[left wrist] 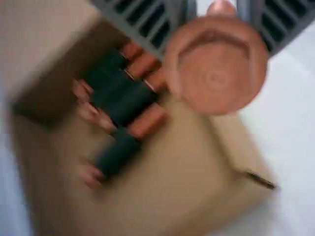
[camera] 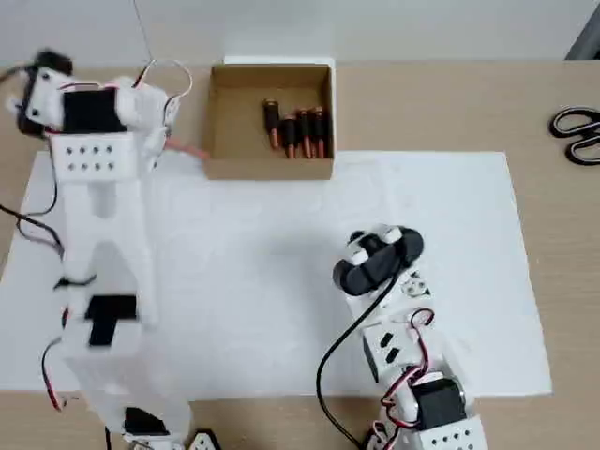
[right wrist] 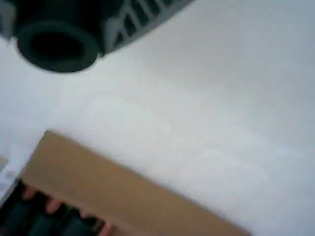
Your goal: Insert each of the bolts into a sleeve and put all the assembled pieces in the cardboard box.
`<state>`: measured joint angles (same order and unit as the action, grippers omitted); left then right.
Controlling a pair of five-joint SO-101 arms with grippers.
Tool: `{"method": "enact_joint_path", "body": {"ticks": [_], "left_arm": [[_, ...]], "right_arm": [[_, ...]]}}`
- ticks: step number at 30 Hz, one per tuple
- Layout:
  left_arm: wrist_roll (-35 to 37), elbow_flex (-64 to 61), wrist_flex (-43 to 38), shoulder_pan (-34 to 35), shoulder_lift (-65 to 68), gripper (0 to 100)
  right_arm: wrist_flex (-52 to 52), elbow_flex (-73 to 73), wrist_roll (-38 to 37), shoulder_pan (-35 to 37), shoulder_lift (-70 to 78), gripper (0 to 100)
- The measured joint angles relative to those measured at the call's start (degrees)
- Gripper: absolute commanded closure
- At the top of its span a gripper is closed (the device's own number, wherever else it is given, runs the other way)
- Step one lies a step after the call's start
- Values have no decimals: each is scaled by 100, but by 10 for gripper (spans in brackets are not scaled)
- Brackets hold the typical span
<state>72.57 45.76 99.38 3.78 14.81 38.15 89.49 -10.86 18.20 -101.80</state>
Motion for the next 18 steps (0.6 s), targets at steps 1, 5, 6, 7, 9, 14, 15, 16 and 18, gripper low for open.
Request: {"method": "enact_joint_path", "body": {"ticks": [1, 5, 6, 7, 9, 14, 15, 16, 18], "left_arm": [[-114, 0, 0, -123, -255, 994], [-527, -457, 0, -668, -1125, 994], [-712, -686, 0, -826, -1319, 994], [-958, -949, 0, -1011, -1495, 994], [-1609, -1574, 0, -1451, -1829, 994], [-3130, -2875, 0, -2295, -2725, 994], [-3288, -2971, 0, -2338, -2945, 994], [-3420, -3007, 0, -2347, -3156, 994], [-3631, -3051, 0, -2374, -3596, 994]], "right_arm": [[0, -105, 0, 9, 0, 995], [0, -404, 0, 9, 0, 995], [0, -440, 0, 9, -9, 995], [0, -484, 9, 9, -35, 995], [0, -607, 211, 9, -123, 995], [0, -835, 905, 9, -141, 995], [0, -835, 967, 9, -141, 995], [0, -835, 1011, 0, -141, 995], [0, -835, 1037, 97, -141, 995]]}}
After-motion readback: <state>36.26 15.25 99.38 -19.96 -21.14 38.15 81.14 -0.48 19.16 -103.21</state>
